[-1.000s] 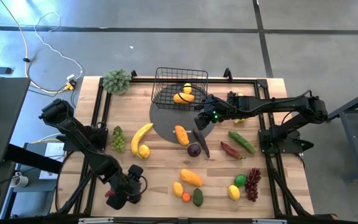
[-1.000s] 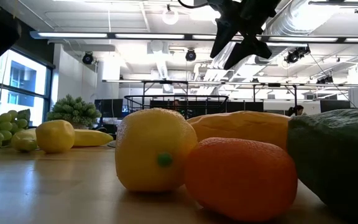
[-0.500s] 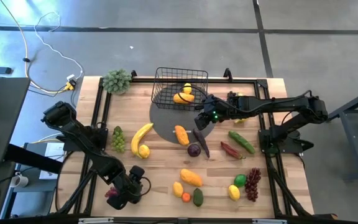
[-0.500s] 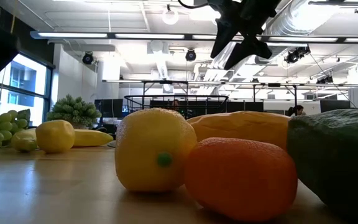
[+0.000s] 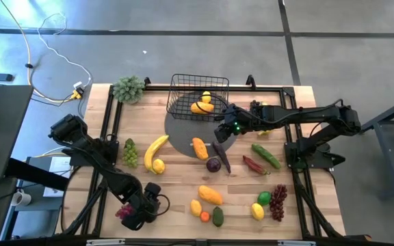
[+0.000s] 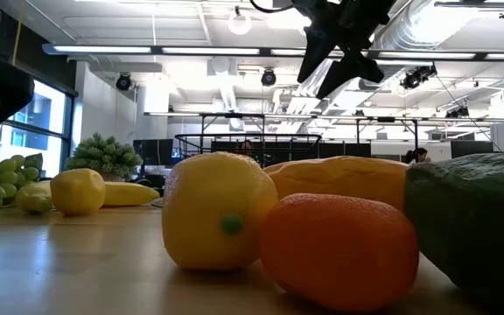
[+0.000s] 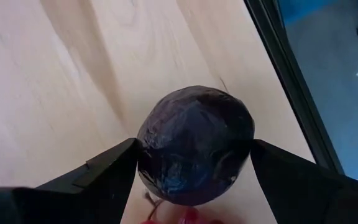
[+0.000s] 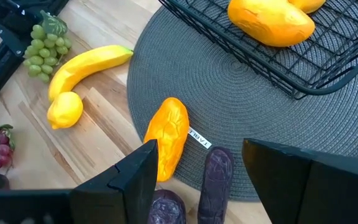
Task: Build produce basket
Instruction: Put the plum into the black wire basket
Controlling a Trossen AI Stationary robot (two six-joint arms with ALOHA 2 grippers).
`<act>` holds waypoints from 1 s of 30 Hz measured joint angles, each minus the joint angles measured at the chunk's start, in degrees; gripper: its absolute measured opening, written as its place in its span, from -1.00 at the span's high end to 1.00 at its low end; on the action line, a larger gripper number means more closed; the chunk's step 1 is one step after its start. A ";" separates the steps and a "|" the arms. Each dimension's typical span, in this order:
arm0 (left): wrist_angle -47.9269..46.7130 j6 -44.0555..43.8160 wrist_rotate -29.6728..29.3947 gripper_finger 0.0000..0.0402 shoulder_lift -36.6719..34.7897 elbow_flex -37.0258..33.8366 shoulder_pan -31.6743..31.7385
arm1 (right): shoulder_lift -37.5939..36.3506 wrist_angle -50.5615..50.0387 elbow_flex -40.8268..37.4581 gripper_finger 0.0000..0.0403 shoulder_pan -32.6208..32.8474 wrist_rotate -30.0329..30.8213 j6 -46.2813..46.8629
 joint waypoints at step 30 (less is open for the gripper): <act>-5.82 -3.54 -7.09 -0.04 -8.53 -0.09 10.79 | 0.00 0.35 0.00 -0.07 -0.02 -1.37 -0.16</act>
